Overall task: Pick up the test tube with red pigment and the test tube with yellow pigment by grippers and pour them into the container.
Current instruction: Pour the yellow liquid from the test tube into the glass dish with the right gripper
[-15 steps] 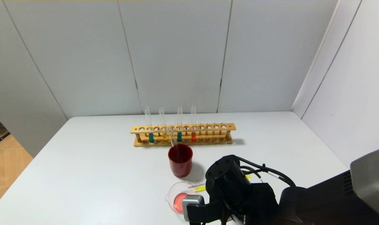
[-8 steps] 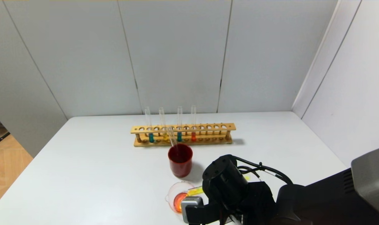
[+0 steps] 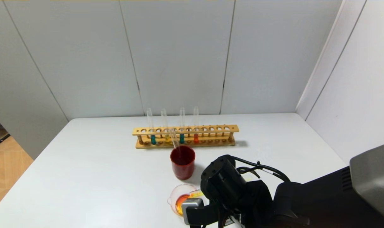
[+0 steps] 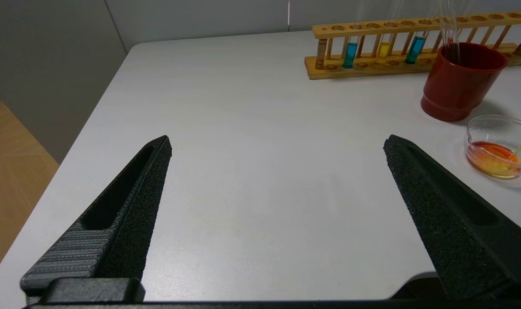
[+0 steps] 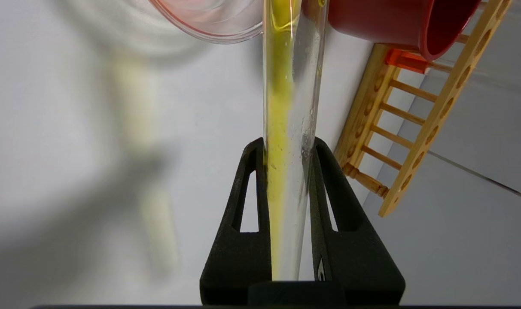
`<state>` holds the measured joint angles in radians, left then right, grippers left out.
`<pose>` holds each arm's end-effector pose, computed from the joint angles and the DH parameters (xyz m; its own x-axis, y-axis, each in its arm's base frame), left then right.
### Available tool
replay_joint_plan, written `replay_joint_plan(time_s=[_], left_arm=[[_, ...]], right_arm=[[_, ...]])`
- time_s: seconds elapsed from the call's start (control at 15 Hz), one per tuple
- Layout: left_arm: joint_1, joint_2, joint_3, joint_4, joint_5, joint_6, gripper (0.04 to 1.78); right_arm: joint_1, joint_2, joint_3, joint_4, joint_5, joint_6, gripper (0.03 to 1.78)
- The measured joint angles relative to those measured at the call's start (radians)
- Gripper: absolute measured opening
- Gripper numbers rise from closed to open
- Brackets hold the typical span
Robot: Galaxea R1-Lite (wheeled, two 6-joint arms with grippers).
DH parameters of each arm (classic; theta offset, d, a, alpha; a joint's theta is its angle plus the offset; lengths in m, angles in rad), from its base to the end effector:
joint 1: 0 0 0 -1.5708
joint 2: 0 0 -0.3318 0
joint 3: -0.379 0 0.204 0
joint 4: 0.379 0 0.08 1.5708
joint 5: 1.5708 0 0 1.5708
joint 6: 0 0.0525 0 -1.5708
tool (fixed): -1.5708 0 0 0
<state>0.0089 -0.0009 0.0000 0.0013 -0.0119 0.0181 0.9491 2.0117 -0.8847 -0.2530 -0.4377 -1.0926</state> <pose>-0.0098 -0.0007 0.0753 1.0000 -0.0030 -0.0004 0.0030 0.9998 0.0181 0.2353 0.2902 0.0635 0.6831 0.2256 -0.6946 -0.6625 -0.2090 -0.7194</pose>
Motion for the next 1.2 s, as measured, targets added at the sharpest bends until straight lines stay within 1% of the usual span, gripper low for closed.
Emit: replay_joint_plan(time_s=[0.13,0.33,0.53,0.67,0.8,0.93,1.2], left_arm=[[0.000,0.000,0.000,0.000,0.000,0.001,1.75],[0.000,0.000,0.000,0.000,0.000,0.000,1.75],[0.000,0.000,0.000,0.000,0.000,0.000,1.75],[0.000,0.000,0.000,0.000,0.000,0.000,1.75],[0.000,0.000,0.000,0.000,0.000,0.000,1.75],[0.000,0.000,0.000,0.000,0.000,0.000,1.75],[0.000,0.000,0.000,0.000,0.000,0.000,1.75]], right_arm=[[0.000,0.002,-0.008,0.018,-0.034,-0.011,0.28],[0.000,0.005,-0.018,0.019,-0.039,-0.013,0.28],[0.000,0.012,-0.046,0.050,-0.040,-0.018,0.28],[0.002,0.016,-0.076,0.099,-0.050,-0.026,0.28],[0.005,0.019,-0.102,0.162,-0.070,-0.028,0.28],[0.012,0.023,-0.124,0.178,-0.074,-0.034,0.28],[0.025,0.034,-0.191,0.242,-0.079,-0.039,0.28]])
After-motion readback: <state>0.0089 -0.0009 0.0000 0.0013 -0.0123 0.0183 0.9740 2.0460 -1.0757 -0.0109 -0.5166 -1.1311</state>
